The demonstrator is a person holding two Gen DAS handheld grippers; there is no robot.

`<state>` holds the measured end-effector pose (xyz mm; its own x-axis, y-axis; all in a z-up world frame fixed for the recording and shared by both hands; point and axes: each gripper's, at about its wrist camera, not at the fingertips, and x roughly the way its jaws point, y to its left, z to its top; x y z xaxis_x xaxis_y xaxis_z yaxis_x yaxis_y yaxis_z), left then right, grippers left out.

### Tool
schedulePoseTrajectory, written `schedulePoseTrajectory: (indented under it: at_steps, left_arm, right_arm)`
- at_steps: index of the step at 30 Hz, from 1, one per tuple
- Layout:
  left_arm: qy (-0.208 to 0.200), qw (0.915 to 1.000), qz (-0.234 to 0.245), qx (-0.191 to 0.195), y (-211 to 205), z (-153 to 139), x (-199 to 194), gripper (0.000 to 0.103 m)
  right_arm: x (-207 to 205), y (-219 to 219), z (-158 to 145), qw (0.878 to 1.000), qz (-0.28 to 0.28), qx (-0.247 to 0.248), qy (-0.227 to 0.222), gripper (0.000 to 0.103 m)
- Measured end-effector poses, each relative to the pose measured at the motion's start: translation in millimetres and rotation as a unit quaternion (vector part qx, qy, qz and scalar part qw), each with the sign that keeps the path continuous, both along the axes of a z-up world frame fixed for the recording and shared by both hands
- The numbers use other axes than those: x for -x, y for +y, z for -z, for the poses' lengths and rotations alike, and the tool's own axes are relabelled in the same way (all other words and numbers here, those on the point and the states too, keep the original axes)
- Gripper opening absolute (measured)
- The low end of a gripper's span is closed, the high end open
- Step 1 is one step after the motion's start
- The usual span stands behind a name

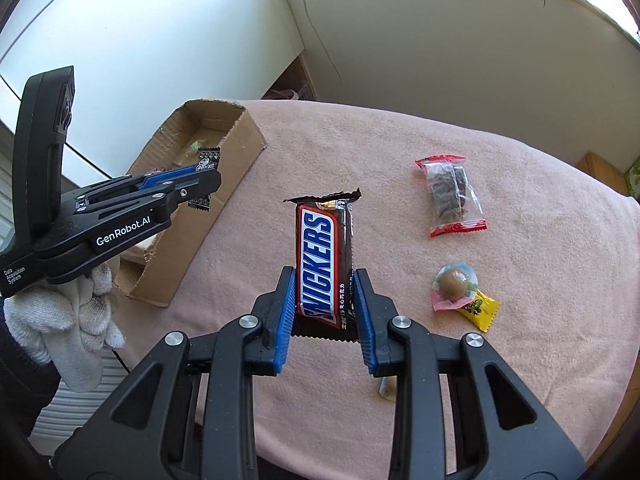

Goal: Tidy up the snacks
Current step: 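Carry the black candy and Snickers into the box and open both grippers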

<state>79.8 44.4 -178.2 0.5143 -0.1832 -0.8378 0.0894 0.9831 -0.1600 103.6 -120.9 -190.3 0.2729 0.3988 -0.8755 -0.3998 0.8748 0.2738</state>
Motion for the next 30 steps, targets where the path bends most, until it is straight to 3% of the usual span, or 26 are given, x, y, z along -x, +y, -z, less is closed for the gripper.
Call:
schedulePoseTrajectory:
  at_steps: [16, 30]
  left_arm:
    - [-0.012, 0.9975, -0.069, -0.013, 79, -10, 4, 0.021]
    - [-0.018, 0.9950, -0.095, -0.025, 125, -17, -10, 0.021]
  right_arm:
    - [1, 77, -32, 0.996, -0.079, -0.010, -0.028, 0.029]
    - [-1, 154, -28, 0.991, -0.133, -0.005, -0.027, 0.029]
